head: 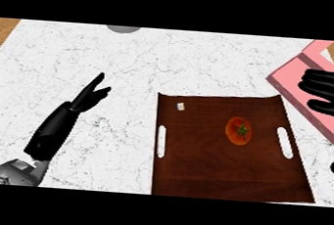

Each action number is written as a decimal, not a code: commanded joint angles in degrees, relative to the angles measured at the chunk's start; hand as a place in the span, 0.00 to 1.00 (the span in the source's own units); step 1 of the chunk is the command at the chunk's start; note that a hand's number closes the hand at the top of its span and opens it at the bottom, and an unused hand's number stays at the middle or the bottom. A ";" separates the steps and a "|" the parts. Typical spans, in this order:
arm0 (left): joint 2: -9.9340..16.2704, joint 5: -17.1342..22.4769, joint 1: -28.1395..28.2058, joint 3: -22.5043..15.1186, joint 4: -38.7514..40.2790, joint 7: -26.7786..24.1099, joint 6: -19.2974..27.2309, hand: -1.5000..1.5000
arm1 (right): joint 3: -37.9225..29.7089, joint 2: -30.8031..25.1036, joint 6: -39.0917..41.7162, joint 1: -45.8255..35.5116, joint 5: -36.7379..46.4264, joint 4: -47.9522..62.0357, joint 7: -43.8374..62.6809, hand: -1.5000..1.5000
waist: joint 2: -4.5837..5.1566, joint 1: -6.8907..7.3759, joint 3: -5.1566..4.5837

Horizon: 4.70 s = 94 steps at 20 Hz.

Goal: Pick the tomato from the tray and place it in the cardboard box

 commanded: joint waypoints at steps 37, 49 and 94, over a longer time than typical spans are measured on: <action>-8.83 -7.66 -2.94 18.41 10.04 -8.78 -16.91 0.50 | 13.72 24.61 -18.11 11.70 58.85 7.84 5.40 0.00 | -0.33 -0.52 -0.01; -13.43 -12.11 -2.32 20.96 7.04 -6.36 -18.55 0.50 | 6.89 25.83 -17.09 6.12 59.70 16.83 -3.41 0.00 | -0.37 -0.56 -0.01; -15.94 -14.47 -1.00 25.30 4.34 -6.16 -24.42 0.50 | -4.46 49.22 -15.17 -22.77 62.11 32.49 30.83 1.00 | -0.52 -0.28 -0.02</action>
